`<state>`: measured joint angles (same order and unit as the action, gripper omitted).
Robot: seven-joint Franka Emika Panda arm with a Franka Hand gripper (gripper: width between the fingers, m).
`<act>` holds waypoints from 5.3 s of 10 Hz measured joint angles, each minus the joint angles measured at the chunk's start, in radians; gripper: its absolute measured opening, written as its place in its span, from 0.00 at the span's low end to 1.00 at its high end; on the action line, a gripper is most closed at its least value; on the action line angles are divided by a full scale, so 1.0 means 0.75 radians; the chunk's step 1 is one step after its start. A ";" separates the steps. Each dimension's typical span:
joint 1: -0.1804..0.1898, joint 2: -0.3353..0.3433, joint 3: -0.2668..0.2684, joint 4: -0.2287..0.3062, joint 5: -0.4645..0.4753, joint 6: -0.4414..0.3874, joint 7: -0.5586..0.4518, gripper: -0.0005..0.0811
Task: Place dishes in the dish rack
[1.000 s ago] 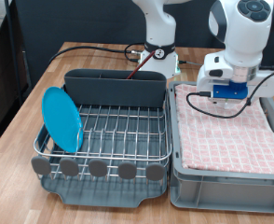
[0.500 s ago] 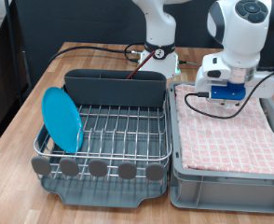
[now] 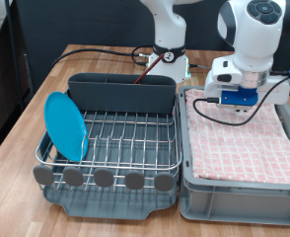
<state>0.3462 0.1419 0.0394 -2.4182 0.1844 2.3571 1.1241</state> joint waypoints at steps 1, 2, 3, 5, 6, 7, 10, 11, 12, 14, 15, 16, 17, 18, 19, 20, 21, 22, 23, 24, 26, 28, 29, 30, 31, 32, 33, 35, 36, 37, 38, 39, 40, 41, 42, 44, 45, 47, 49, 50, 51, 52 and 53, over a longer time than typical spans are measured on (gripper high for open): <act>0.000 -0.008 -0.005 0.003 -0.011 -0.005 0.000 0.09; 0.000 -0.020 -0.008 0.004 -0.020 -0.006 -0.001 0.09; 0.000 -0.036 -0.012 0.005 -0.046 -0.006 -0.002 0.09; 0.000 -0.074 -0.020 0.013 -0.097 -0.029 -0.002 0.09; 0.000 -0.096 -0.024 0.026 -0.121 -0.062 -0.002 0.09; 0.000 -0.115 -0.030 0.043 -0.139 -0.103 -0.002 0.09; -0.007 -0.160 -0.058 0.097 -0.197 -0.159 -0.022 0.09; -0.012 -0.174 -0.073 0.113 -0.220 -0.158 -0.028 0.09; -0.021 -0.183 -0.089 0.134 -0.240 -0.158 -0.041 0.09; -0.040 -0.191 -0.130 0.197 -0.290 -0.159 -0.065 0.09; -0.047 -0.191 -0.150 0.232 -0.318 -0.158 -0.077 0.09; -0.057 -0.190 -0.167 0.270 -0.327 -0.161 -0.120 0.09; -0.059 -0.180 -0.174 0.297 -0.327 -0.178 -0.159 0.09; -0.058 -0.180 -0.174 0.294 -0.325 -0.178 -0.152 0.09; -0.058 -0.177 -0.179 0.296 -0.326 -0.168 -0.143 0.09; -0.062 -0.164 -0.190 0.315 -0.323 -0.165 -0.145 0.09; -0.069 -0.140 -0.206 0.353 -0.321 -0.171 -0.160 0.09; -0.075 -0.110 -0.221 0.404 -0.318 -0.185 -0.180 0.09; -0.081 -0.078 -0.234 0.456 -0.311 -0.192 -0.195 0.09; -0.089 -0.045 -0.244 0.503 -0.301 -0.195 -0.213 0.09; -0.105 0.019 -0.260 0.595 -0.274 -0.224 -0.255 0.09; -0.122 0.077 -0.271 0.673 -0.247 -0.240 -0.303 0.09; -0.131 0.104 -0.274 0.703 -0.238 -0.238 -0.327 0.09; -0.140 0.130 -0.278 0.731 -0.229 -0.230 -0.350 0.09; -0.146 0.156 -0.281 0.756 -0.222 -0.216 -0.370 0.09; -0.152 0.182 -0.283 0.781 -0.218 -0.203 -0.385 0.09; -0.158 0.207 -0.283 0.804 -0.216 -0.190 -0.395 0.09; -0.171 0.255 -0.283 0.852 -0.207 -0.177 -0.418 0.09; -0.177 0.278 -0.283 0.875 -0.199 -0.173 -0.431 0.09; -0.184 0.300 -0.283 0.899 -0.194 -0.171 -0.444 0.09; -0.190 0.322 -0.283 0.923 -0.189 -0.170 -0.452 0.09; -0.197 0.344 -0.283 0.946 -0.183 -0.169 -0.464 0.09; -0.203 0.366 -0.282 0.967 -0.172 -0.166 -0.475 0.09; -0.209 0.389 -0.281 0.987 -0.159 -0.158 -0.489 0.09; -0.213 0.412 -0.281 1.007 -0.146 -0.153 -0.500 0.09; -0.218 0.456 -0.281 1.044 -0.128 -0.143 -0.518 0.09; -0.220 0.478 -0.280 1.062 -0.118 -0.139 -0.525 0.09; -0.226 0.517 -0.279 1.092 -0.108 -0.136 -0.533 0.09; -0.233 0.552 -0.279 1.113 -0.098 -0.122 -0.547 0.09; -0.236 0.569 -0.279 1.123 -0.091 -0.108 -0.553 0.09; -0.241 0.585 -0.277 1.130 -0.086 -0.100 -0.559 0.09; -0.245 0.597 -0.276 1.136 -0.080 -0.093 -0.567 0.09; -0.248 0.610 -0.276 1.142 -0.072 -0.086 -0.573 0.09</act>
<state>0.1600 0.5994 -0.1676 -1.5614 0.1305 2.2926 0.6946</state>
